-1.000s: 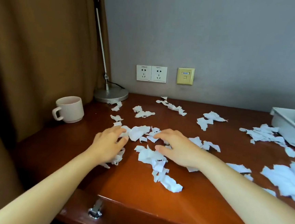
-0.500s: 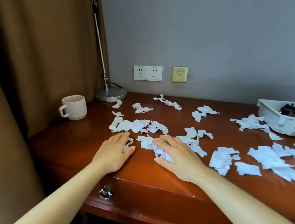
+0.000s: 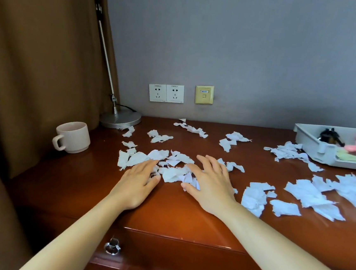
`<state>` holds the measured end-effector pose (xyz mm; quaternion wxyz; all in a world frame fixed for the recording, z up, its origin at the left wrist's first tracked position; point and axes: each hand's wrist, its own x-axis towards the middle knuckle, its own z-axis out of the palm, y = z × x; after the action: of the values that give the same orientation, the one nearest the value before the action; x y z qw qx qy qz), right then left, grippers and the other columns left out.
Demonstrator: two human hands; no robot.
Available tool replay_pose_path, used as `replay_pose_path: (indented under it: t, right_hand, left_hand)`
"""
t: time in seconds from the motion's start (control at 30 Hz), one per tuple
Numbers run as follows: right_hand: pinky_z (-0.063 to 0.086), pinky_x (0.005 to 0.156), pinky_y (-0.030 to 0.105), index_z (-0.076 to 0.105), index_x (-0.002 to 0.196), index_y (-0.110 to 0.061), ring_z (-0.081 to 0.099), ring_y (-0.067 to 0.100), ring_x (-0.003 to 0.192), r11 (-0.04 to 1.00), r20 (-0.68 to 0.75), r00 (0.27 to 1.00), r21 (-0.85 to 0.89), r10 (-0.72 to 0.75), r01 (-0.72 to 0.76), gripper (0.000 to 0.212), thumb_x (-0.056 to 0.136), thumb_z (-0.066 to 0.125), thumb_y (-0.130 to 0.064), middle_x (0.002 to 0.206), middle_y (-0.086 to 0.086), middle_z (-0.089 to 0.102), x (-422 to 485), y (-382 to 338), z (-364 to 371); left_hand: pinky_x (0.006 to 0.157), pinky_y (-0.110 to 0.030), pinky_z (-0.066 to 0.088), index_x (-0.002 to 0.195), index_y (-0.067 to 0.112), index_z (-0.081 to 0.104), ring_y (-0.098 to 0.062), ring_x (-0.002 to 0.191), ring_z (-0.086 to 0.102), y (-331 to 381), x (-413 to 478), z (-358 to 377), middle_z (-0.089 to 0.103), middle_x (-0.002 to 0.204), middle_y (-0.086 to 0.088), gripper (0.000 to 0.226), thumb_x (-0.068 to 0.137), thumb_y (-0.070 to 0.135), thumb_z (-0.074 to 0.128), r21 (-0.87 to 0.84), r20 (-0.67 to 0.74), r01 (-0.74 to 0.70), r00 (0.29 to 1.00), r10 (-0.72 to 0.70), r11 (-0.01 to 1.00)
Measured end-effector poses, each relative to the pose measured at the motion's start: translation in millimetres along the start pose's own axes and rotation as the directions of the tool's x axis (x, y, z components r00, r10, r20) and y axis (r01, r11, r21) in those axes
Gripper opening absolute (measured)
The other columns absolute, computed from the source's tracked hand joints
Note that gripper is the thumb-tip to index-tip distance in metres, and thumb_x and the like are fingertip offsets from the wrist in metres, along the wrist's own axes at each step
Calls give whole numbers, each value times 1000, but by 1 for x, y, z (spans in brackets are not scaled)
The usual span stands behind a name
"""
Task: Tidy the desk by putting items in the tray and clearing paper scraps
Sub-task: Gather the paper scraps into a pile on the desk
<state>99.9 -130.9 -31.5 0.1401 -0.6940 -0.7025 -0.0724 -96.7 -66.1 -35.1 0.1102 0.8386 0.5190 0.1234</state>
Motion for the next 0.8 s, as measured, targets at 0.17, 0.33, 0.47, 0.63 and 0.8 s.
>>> replay_pose_path:
  t: [0.17, 0.33, 0.47, 0.63, 0.8]
  right_hand:
    - [29, 108, 42, 30, 145, -27, 27, 28, 138, 980, -6, 981, -57, 192, -192, 63, 91, 34, -61, 152, 3, 28, 1, 2, 2]
    - [36, 102, 36, 36, 142, -27, 39, 25, 126, 986, 25, 986, -18, 166, -166, 53, 95, 35, -53, 139, 1, 44, 7, 6, 7]
    - [42, 82, 28, 47, 134, -29, 44, 19, 118, 989, 5, 995, 110, 96, -96, 39, 97, 43, -41, 128, -3, 49, 9, 8, 5]
    - [37, 65, 24, 59, 121, -26, 59, 20, 100, 987, -52, 996, 144, 78, -69, 28, 97, 46, -33, 112, -3, 57, 12, 11, 4]
    - [34, 60, 22, 65, 106, -21, 63, 21, 92, 974, -76, 991, 207, 107, -89, 26, 98, 44, -34, 100, -1, 64, 17, 18, 2]
  left_hand:
    - [116, -35, 20, 148, 32, 20, -16, 143, 23, 10, 8, 4, 27, 154, 3, 56, 96, 52, 31, -40, -29, -37, 999, 36, 999]
    - [110, -33, 28, 138, 27, 39, -16, 134, 32, 20, 16, 8, 40, 143, 2, 45, 97, 44, 37, -78, -67, -79, 995, 74, 994]
    - [97, -26, 38, 124, 22, 51, -14, 117, 43, 24, 23, 12, 50, 126, 1, 30, 97, 33, 45, -127, -116, -105, 989, 91, 986]
    - [79, -20, 38, 105, 19, 59, -13, 94, 49, 24, 27, 15, 55, 107, 2, 15, 97, 24, 48, -155, -189, -139, 976, 108, 978]
    - [74, -22, 39, 97, 17, 60, -13, 88, 53, 24, 31, 14, 59, 96, 3, 15, 97, 24, 48, -144, -222, -161, 967, 127, 976]
